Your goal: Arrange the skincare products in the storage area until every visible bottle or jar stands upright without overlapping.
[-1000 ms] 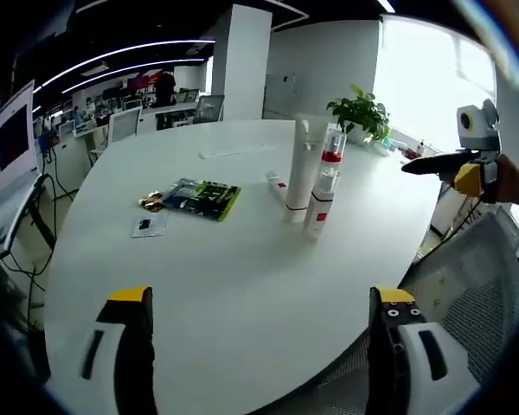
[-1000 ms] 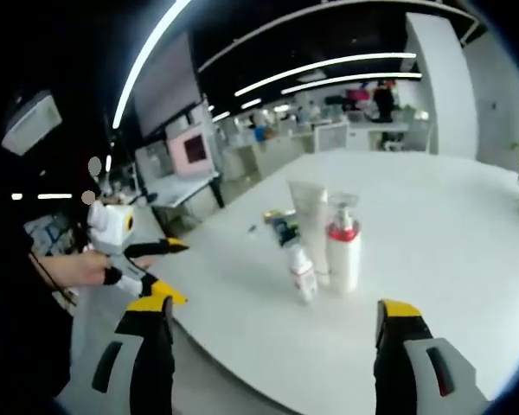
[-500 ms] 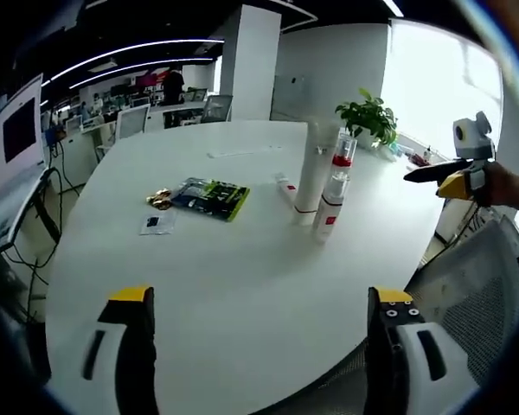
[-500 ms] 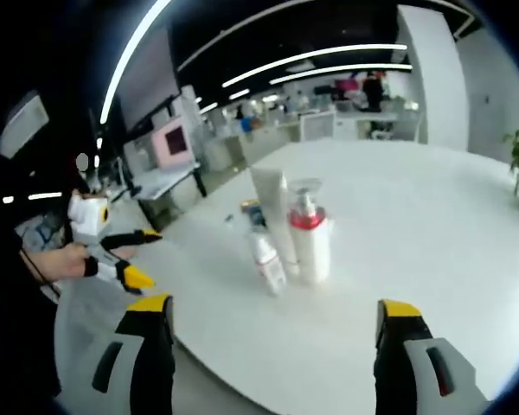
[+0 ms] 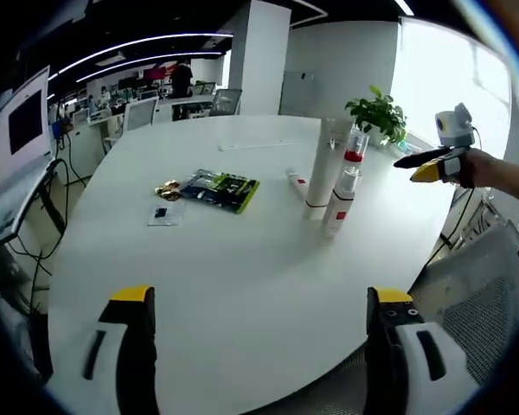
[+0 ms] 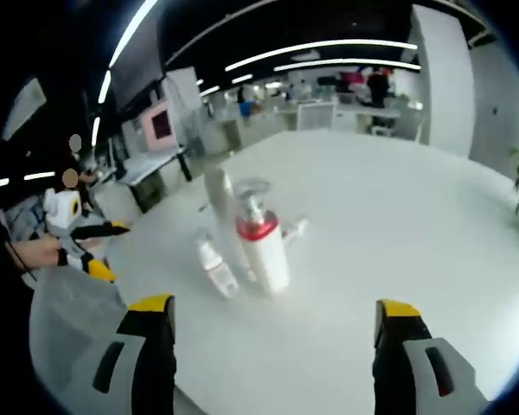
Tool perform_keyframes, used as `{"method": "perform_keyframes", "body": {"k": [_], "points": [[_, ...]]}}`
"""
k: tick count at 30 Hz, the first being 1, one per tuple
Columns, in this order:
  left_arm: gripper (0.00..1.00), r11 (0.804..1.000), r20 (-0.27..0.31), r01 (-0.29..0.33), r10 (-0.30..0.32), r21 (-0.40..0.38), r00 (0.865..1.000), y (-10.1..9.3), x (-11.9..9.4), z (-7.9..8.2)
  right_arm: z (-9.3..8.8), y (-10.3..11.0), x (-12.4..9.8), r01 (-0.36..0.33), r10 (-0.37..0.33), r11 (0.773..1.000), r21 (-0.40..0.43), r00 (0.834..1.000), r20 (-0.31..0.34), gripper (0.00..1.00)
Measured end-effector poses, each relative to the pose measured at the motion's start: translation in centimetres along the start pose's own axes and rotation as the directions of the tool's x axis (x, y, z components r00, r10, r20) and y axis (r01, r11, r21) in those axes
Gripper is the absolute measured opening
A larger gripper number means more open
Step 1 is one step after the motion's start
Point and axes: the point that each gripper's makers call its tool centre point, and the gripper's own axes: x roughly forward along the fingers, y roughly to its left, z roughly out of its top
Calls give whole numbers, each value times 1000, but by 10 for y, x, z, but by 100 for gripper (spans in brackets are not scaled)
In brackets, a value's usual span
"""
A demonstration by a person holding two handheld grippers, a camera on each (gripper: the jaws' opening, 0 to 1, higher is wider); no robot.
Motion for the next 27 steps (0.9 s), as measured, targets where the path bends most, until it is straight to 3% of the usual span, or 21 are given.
{"method": "perform_keyframes", "body": {"k": [15, 23, 27], "points": [[95, 999, -23, -23, 22, -32, 999, 8, 2, -5, 29, -51, 25, 21, -22, 1000, -5, 999, -23, 95], [95, 999, -33, -31, 30, -35, 999, 9, 1, -6, 60, -64, 49, -13, 11, 994, 105, 1000, 24, 93], [95, 998, -31, -39, 38, -48, 999, 11, 1, -6, 86, -69, 60, -42, 23, 975, 219, 996, 88, 91]]}}
